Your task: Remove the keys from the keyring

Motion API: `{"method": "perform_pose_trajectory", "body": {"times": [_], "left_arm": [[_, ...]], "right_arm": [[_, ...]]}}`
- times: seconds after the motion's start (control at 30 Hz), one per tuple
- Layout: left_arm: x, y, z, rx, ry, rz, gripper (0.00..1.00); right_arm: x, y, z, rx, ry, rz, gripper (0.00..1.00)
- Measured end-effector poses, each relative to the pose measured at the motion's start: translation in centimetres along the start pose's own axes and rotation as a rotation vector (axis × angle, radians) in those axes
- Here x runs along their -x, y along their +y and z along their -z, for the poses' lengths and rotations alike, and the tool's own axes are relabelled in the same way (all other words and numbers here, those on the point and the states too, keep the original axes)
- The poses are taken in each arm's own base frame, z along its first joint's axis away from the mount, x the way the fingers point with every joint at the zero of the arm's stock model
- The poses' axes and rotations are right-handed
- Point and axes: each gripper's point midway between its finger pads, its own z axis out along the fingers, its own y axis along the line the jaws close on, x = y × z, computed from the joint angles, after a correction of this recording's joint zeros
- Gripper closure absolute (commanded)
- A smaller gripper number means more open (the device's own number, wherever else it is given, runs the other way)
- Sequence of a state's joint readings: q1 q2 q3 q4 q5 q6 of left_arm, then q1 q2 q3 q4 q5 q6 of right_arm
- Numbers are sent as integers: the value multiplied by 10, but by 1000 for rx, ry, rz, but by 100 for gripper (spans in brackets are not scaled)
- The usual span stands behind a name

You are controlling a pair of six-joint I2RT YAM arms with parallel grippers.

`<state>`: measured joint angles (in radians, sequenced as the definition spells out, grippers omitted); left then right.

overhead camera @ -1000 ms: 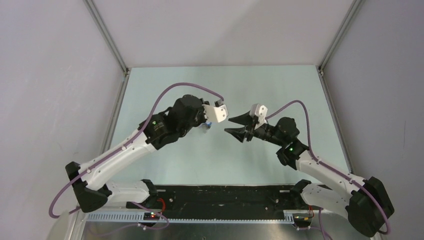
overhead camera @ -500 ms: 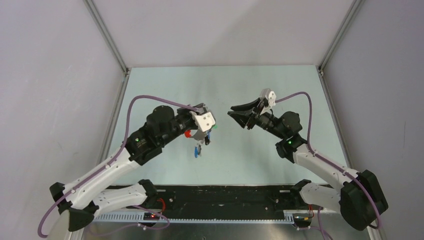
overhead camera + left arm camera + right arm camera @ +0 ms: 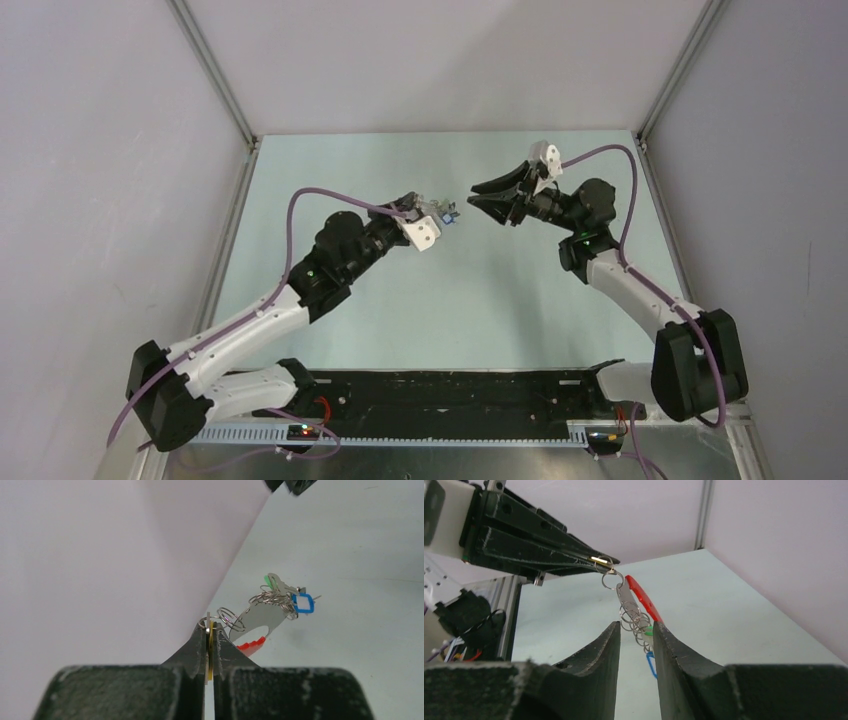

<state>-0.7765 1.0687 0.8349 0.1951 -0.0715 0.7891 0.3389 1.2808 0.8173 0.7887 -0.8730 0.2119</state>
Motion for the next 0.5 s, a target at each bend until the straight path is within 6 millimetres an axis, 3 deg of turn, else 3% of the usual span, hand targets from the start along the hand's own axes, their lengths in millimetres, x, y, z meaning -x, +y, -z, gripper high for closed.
{"method": "perform_pose_trajectory", "body": {"times": [0.37,0.5], "left_arm": [[18,-23,13,-131,-127,-68,100],[20,-35,15,-187,-149,-70,100]], "right_arm": [[-42,21,-9,237,62,-32,63],[-48,34,-12,305,63,-52,61]]}}
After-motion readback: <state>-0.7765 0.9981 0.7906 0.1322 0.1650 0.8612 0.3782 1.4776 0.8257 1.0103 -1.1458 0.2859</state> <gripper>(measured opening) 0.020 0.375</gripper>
